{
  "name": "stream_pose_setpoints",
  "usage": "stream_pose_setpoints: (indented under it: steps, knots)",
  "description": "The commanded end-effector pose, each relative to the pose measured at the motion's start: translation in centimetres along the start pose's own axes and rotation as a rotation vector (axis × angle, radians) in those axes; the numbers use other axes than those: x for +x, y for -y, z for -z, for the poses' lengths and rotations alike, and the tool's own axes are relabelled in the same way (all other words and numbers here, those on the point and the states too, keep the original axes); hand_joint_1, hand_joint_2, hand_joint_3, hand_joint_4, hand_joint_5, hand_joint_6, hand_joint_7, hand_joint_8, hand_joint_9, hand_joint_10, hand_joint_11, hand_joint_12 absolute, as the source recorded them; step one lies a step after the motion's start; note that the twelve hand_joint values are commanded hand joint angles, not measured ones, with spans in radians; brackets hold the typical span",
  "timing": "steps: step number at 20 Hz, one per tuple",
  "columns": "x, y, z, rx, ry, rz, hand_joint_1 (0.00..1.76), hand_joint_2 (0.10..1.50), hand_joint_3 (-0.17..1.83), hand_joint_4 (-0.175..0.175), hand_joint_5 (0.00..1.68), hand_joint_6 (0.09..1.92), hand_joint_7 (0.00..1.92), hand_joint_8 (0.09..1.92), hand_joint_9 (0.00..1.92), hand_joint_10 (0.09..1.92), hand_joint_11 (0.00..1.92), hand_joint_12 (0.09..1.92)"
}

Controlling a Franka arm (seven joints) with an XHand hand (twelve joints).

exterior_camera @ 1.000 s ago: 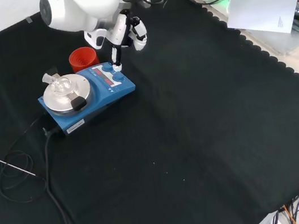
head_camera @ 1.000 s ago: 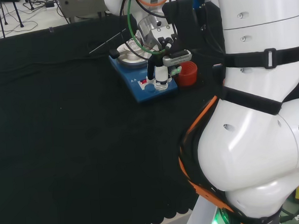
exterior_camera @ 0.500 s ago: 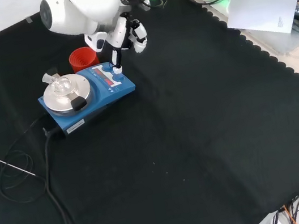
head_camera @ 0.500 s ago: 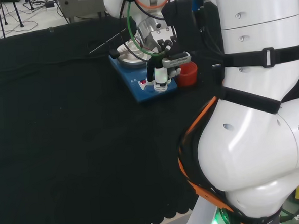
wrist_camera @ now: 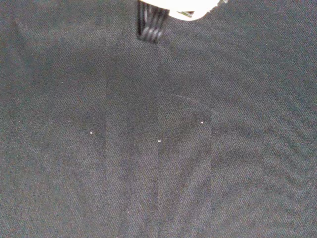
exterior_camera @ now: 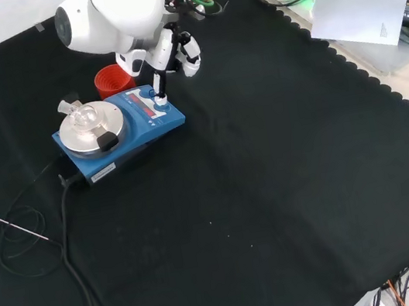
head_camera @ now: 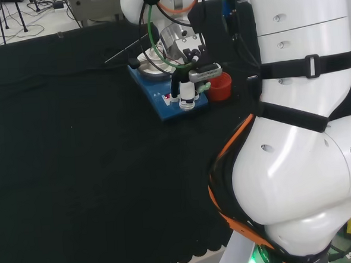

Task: Turn on the heater.

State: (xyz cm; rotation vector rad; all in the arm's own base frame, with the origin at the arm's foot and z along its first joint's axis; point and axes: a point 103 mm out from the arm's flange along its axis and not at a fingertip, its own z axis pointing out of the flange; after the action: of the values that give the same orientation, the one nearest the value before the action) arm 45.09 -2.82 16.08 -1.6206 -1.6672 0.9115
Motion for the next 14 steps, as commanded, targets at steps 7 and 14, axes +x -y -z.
stream_pose_setpoints:
  steps: [7,14]
  knots:
    - [-0.49,-0.41,-0.57,0.005,-0.006,0.011,1.41,0.76,0.98,-0.024,0.26,0.09,1.63,1.3,1.8,1.36,1.77,1.49]
    - [-0.86,-0.09,-0.56,0.004,-0.018,0.016,1.41,0.76,0.98,-0.024,0.26,0.09,1.63,1.3,1.8,1.36,1.77,1.49]
